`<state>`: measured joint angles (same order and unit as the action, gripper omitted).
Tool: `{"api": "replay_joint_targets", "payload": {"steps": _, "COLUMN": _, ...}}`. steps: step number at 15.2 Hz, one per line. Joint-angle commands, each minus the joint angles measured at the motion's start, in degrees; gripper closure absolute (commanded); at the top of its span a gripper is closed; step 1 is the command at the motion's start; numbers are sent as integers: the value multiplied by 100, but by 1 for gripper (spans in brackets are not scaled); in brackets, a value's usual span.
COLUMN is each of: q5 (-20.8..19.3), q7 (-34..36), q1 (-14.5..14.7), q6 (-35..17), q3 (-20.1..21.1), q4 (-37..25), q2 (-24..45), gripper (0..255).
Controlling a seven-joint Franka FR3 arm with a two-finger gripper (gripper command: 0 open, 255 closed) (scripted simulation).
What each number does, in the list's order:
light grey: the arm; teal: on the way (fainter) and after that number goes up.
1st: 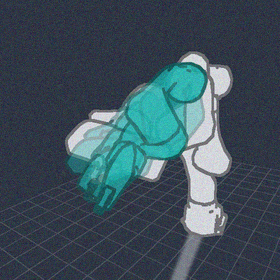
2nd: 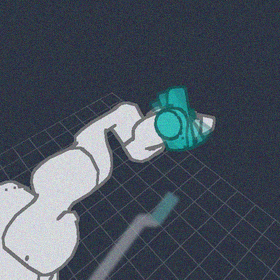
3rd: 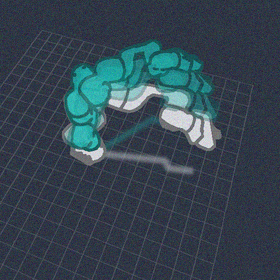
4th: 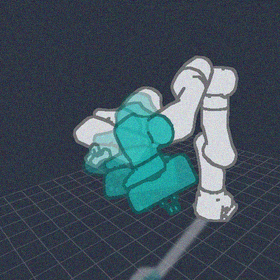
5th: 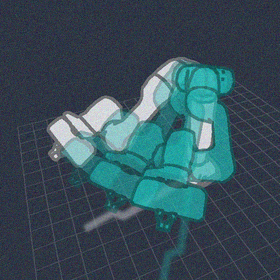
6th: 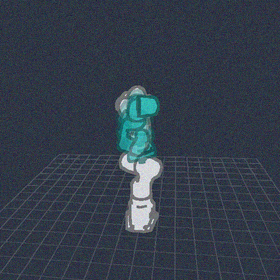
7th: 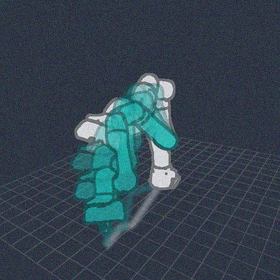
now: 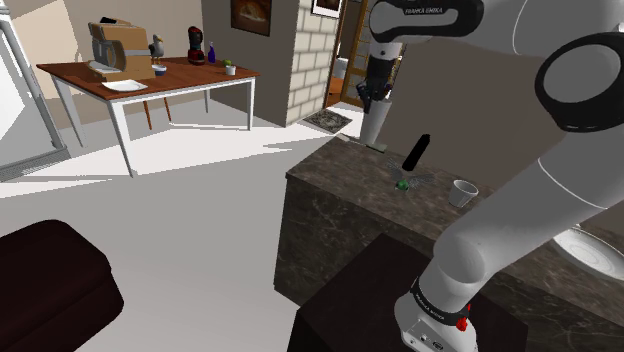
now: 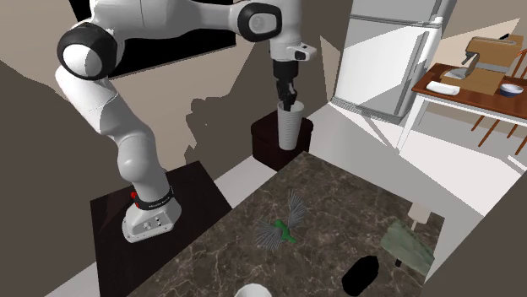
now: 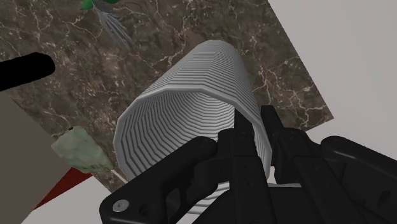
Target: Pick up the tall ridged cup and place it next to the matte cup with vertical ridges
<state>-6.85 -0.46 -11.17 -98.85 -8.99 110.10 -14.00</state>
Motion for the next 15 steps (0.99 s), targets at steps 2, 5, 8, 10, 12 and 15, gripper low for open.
{"api": "replay_joint_targets", "payload": {"steps": 2, "q5": -104, "q7": -312, "q1": -146, "q6": 3, "q3": -196, "q4": 364, "q2": -406, "gripper": 255}}
{"api": "replay_joint_targets", "payload": {"steps": 5, "q5": -227, "q7": -620, "q1": -293, "q6": 10, "q3": -401, "q4": 673, "q2": -764, "gripper": 255}}
{"api": "replay_joint_targets", "payload": {"steps": 8, "q5": -365, "q7": -943, "q1": -448, "q6": 33, "q3": -621, "q4": 922, "q2": -1084, "gripper": 255}}
{"api": "replay_joint_targets", "payload": {"steps": 10, "q5": -465, "q7": -1166, "q1": -554, "q6": 54, "q3": -776, "q4": 1055, "q2": -1275, "gripper": 255}}
{"api": "replay_joint_targets", "payload": {"steps": 12, "q5": -569, "q7": -1397, "q1": -661, "q6": 79, "q3": -938, "q4": 1162, "q2": -1446, "gripper": 255}}
{"api": "replay_joint_targets", "payload": {"steps": 15, "q5": -731, "q7": -1754, "q1": -820, "q6": 117, "q3": -1197, "q4": 1274, "q2": -1664, "gripper": 255}}
